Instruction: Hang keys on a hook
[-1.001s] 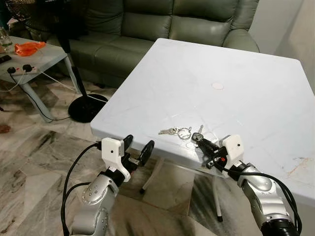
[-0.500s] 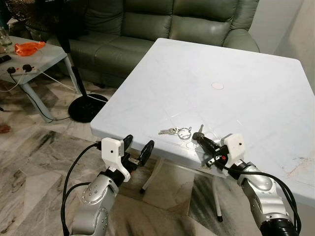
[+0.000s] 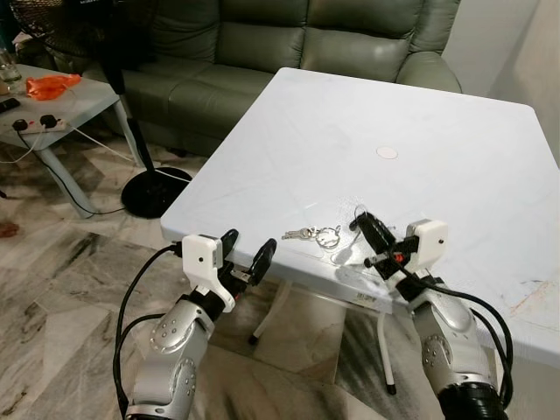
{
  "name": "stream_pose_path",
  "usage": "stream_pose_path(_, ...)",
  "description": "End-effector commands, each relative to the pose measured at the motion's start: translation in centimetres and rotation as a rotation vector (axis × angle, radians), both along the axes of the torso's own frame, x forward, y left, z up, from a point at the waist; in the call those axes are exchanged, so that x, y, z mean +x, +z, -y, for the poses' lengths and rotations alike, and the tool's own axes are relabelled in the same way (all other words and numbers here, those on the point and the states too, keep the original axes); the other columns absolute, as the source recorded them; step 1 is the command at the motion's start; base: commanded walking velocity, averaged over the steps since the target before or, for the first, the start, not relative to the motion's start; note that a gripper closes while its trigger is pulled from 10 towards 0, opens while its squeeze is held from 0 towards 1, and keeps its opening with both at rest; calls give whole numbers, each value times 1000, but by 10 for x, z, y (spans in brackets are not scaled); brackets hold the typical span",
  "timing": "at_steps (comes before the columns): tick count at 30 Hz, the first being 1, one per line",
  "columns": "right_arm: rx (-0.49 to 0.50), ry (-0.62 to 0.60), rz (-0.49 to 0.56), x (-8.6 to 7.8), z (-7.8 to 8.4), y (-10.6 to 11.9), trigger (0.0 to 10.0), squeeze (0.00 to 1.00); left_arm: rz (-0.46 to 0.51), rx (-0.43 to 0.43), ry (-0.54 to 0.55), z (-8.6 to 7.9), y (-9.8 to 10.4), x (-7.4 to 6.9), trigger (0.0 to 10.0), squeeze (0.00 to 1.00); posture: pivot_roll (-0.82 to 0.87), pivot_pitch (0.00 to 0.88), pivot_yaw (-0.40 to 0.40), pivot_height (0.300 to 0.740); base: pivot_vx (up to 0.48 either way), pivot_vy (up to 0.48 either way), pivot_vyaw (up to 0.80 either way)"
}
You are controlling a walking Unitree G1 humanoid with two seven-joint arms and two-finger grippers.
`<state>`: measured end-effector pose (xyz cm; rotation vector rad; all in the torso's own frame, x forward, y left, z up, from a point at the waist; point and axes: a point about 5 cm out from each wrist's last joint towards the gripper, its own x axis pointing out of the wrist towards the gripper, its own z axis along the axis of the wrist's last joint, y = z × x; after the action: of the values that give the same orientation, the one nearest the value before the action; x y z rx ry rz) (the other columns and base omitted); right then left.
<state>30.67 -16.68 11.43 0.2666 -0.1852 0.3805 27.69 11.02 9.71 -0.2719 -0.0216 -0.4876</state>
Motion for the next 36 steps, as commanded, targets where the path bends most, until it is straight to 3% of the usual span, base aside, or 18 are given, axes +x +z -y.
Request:
stream_pose_path(1,44,-19,41,4,3,14,0,0,5,-1,9,0,1,2,10000,0,-19,19,-13,740,0,0,0)
stream_pose_path(5,109,-35,36,7,6,18,0,0,13,-1,8,1,2,5,10000,0,-20,6,-16,740,0,0,0)
stream_pose_path(6,172,-45,18,9,9,19,2627,0,16,-4,10,0,3,7,10000,0,-19,0,-17,740,0,0,0)
stream_pose_path(7,172,-45,18,9,9,19,2627,0,16,-4,10,0,3,7,10000,0,-19,0,-17,740,0,0,0)
stream_pose_path(8,279,-72,-25,12,13,19,10000,0,19,-12,14,0,4,10,10000,0,-18,0,-18,740,0,0,0)
stream_pose_path(10,453,-100,-141,17,16,14,10000,0,29,-22,15,1,7,13,10000,0,-18,0,-18,740,0,0,0)
stream_pose_path(13,459,-123,-208,19,14,6,10000,0,33,-19,12,2,7,14,10000,0,-21,0,-17,740,0,0,0)
stream_pose_path(14,397,-145,-329,20,10,-8,10000,0,36,-17,8,2,8,16,10000,0,-23,0,-17,740,0,0,0)
stream_pose_path(15,397,-145,-329,20,10,-8,10000,0,36,-17,8,2,8,16,10000,0,-23,0,-17,740,0,0,0)
stream_pose_path(17,358,-198,-467,20,9,-23,10000,0,39,-18,6,3,8,18,10000,0,-24,0,-17,740,0,0,0)
stream_pose_path(18,418,-116,-415,18,5,-15,10000,0,41,-20,6,3,8,18,10000,0,-25,0,-16,740,0,0,0)
stream_pose_path(19,283,-119,-349,17,6,-12,10000,0,42,-21,6,4,8,19,10000,0,-25,0,-16,740,0,0,0)
stream_pose_path(21,213,-158,-296,17,8,-9,10000,0,42,-23,5,4,8,19,10000,0,-25,0,-16,740,0,0,0)
stream_pose_path(25,356,-176,-354,18,8,-7,10000,0,47,-27,-4,8,8,19,10000,0,-28,0,-12,740,0,0,0)
stream_pose_path(26,307,-191,-352,18,9,-6,10000,0,49,-27,-6,8,8,19,10000,0,-28,0,-12,740,0,0,0)
stream_pose_path(28,60,-192,-293,17,6,-4,10000,0,51,-24,-10,9,8,19,10000,0,-29,0,-11,740,0,0,0)
stream_pose_path(31,64,-183,-195,14,4,2,10000,0,55,-28,-9,9,10,22,10000,0,-32,0,-8,740,0,0,0)
stream_pose_path(36,89,-192,-185,15,7,7,10000,0,62,-27,-10,9,12,24,10000,0,-32,0,-9,740,0,0,0)
